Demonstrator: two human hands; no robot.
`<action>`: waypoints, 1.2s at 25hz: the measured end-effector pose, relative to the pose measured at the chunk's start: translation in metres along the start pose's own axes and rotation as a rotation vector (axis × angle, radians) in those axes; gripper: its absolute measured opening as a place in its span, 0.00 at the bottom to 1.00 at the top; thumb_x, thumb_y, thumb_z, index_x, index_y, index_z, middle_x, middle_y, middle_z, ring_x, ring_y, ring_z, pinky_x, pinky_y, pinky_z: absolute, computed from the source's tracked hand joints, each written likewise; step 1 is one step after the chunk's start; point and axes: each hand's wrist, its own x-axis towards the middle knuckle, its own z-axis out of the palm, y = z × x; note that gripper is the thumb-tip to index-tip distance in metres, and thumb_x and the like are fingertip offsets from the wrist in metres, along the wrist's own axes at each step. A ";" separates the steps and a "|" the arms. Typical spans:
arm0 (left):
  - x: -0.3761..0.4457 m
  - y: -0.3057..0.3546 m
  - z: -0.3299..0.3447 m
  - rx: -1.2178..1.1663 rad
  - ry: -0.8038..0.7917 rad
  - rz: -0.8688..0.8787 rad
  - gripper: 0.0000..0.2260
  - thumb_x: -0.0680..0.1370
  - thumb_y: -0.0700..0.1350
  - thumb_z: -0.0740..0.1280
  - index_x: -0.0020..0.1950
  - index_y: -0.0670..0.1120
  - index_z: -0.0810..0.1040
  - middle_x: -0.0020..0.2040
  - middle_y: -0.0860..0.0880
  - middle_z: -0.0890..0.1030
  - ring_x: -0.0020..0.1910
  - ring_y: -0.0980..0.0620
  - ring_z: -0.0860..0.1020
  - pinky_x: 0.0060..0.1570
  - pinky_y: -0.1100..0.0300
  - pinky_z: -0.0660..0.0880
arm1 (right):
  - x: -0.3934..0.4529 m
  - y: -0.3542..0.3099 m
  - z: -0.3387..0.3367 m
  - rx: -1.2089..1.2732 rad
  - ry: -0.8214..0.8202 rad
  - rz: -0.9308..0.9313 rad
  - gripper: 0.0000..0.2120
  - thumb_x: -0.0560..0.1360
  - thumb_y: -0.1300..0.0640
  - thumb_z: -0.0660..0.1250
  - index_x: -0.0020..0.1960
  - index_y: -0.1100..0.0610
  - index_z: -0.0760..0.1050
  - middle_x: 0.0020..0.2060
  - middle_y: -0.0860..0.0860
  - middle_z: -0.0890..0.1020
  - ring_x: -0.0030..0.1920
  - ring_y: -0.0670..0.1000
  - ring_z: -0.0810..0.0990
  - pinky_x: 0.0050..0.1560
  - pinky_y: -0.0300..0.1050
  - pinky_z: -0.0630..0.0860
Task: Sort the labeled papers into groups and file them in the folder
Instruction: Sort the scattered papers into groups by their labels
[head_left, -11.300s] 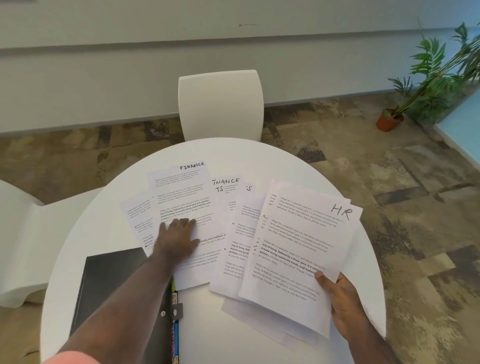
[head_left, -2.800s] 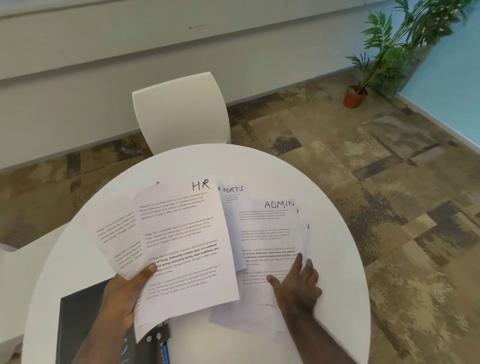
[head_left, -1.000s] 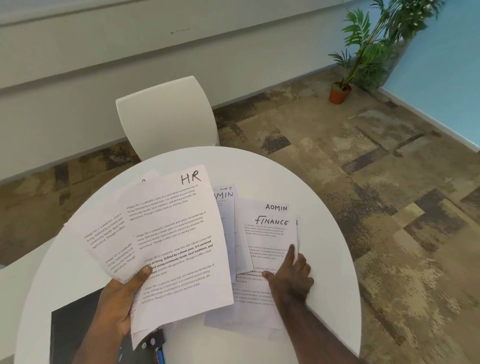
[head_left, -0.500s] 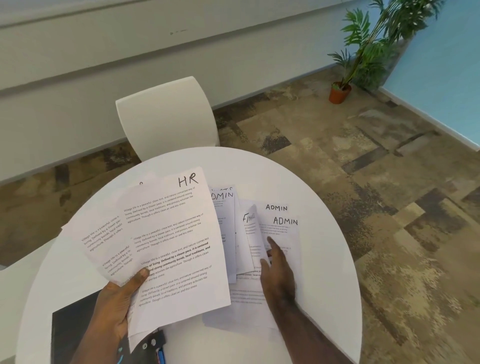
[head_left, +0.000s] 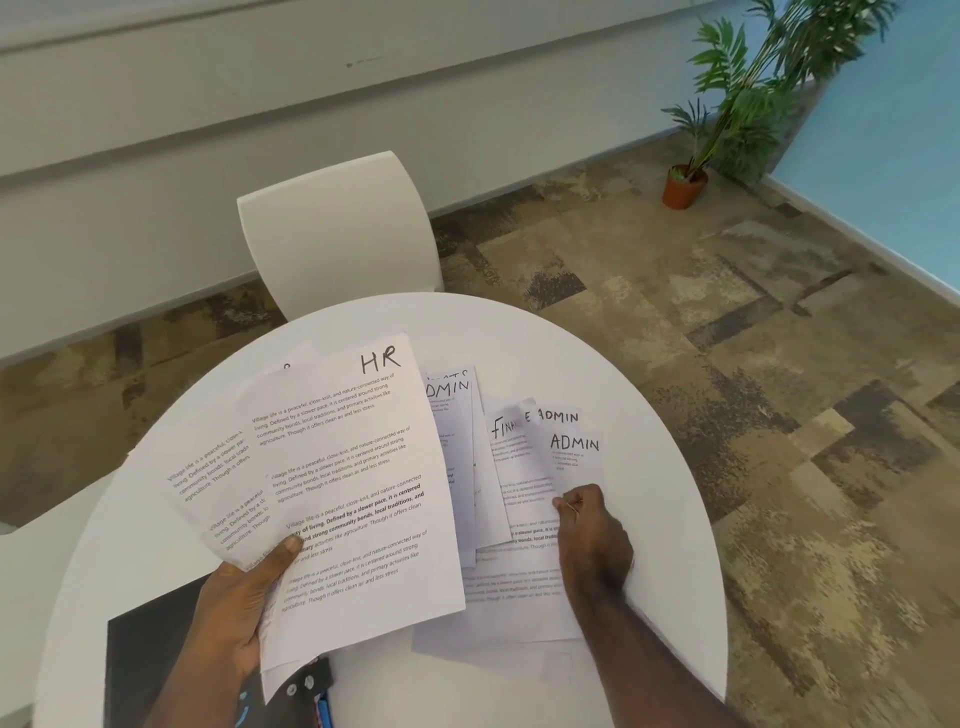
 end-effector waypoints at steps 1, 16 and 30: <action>0.000 0.000 0.000 0.000 -0.003 0.001 0.23 0.71 0.35 0.74 0.65 0.47 0.79 0.59 0.42 0.84 0.56 0.40 0.83 0.53 0.35 0.77 | -0.001 0.003 0.001 -0.028 0.027 -0.063 0.06 0.78 0.51 0.67 0.54 0.50 0.75 0.57 0.53 0.84 0.57 0.57 0.81 0.51 0.50 0.78; 0.003 -0.001 0.000 0.022 -0.005 0.020 0.24 0.70 0.36 0.75 0.66 0.47 0.79 0.59 0.42 0.84 0.56 0.39 0.83 0.57 0.33 0.75 | 0.010 0.018 0.012 0.291 -0.043 0.066 0.11 0.79 0.48 0.64 0.56 0.53 0.77 0.55 0.53 0.82 0.54 0.56 0.79 0.53 0.49 0.76; -0.004 0.021 -0.018 0.028 0.076 0.103 0.22 0.72 0.38 0.73 0.66 0.47 0.78 0.57 0.44 0.85 0.50 0.41 0.85 0.39 0.46 0.83 | 0.008 0.052 -0.013 -0.008 0.160 0.076 0.23 0.73 0.56 0.71 0.67 0.52 0.71 0.64 0.56 0.77 0.62 0.60 0.74 0.59 0.58 0.71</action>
